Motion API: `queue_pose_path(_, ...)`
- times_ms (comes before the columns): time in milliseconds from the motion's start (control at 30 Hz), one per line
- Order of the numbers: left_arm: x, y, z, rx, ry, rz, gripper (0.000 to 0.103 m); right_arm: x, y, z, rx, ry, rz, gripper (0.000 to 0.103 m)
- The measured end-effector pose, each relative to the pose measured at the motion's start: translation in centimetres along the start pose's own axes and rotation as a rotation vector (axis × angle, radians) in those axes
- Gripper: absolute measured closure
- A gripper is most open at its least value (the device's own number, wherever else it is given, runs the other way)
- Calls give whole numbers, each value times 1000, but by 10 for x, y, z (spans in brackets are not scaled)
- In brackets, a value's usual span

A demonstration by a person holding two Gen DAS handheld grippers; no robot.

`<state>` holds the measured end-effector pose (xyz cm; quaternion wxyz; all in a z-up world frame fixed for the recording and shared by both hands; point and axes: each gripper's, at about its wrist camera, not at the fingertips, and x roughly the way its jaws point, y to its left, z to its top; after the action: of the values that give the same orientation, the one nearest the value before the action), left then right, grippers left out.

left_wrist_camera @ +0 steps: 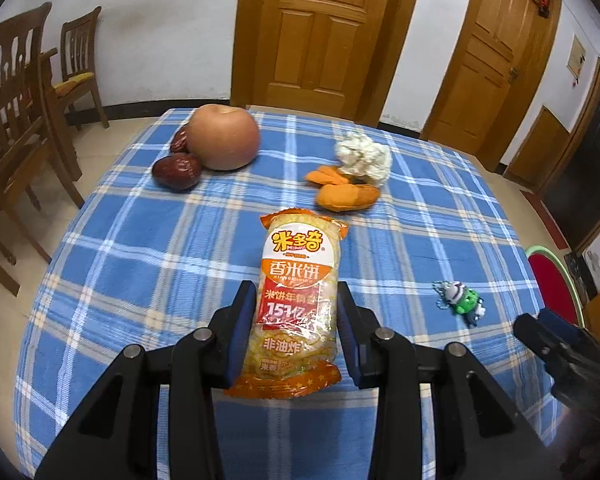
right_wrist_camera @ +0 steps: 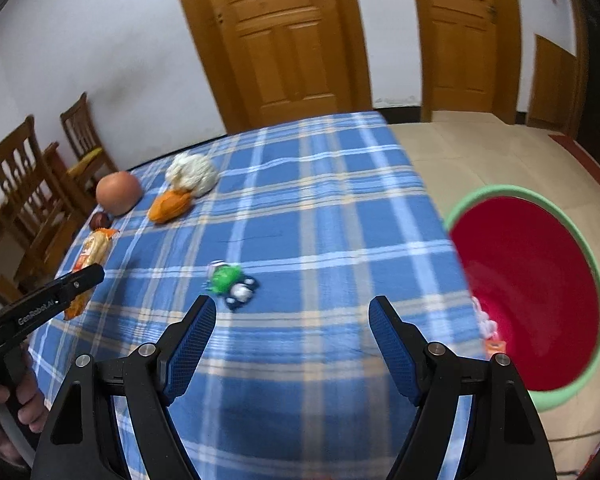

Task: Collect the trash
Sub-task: 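Grasp the rice cracker bag with the left gripper while the right grasps the green toy figure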

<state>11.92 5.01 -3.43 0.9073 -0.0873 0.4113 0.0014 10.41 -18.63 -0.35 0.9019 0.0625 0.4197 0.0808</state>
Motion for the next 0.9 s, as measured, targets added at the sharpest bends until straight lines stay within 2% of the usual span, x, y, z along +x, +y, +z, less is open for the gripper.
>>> queue_pose_path(433,4,20,-3,-43,-6,-6,64,56,31,9,-47,68,-12,35)
queue_pose_path(533,6,21,-4,-46,-2,-12,64,59,38,10,-74,62,-36,41)
queue_pose_path(700,8,22,-5,-48,0,-30,63,63,48,10,-114,54,-82,44)
queue_pose_path(833,9,19,-6,-39,6,-37,64,64,53,8,-139,44,-114,62)
queue_pose_path(900,8,17,-7,-33,8,-40,64,63,54,7,-138,43,-109,62)
